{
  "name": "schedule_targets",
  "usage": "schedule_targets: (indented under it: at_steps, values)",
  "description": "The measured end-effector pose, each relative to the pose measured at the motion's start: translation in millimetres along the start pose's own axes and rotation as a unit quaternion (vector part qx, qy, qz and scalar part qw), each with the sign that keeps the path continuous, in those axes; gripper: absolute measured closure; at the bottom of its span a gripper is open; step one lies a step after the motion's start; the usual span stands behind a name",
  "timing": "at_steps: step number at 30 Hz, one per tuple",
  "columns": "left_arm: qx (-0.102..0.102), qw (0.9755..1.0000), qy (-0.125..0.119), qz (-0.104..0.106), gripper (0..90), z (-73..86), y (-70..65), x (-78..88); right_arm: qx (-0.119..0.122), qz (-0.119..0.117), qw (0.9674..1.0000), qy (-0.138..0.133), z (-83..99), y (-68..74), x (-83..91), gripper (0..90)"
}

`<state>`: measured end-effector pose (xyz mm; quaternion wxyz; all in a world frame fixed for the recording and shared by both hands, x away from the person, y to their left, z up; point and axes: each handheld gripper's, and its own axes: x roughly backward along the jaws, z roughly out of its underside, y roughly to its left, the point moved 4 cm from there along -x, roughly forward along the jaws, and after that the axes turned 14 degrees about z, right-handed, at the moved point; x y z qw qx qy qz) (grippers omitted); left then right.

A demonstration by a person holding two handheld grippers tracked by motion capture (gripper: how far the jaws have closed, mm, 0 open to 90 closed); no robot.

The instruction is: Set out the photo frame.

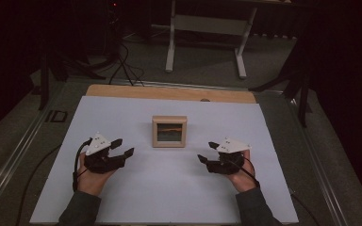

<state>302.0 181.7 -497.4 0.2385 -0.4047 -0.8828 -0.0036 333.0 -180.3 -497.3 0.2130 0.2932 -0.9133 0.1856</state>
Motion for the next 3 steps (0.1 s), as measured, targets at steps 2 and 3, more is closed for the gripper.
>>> schedule_targets:
  at_steps: [2,3]
  values:
    - [-0.001,1.0,0.004,-0.003,40.4,4.9,0.1,2.5,-0.006,0.004,1.0,-0.002,7.5,-2.1,3.4,34.8]
    - [0.0,1.0,0.007,-0.007,40.1,7.6,0.3,3.3,-0.01,0.006,0.9999,0.0,11.5,-3.1,4.6,34.6]
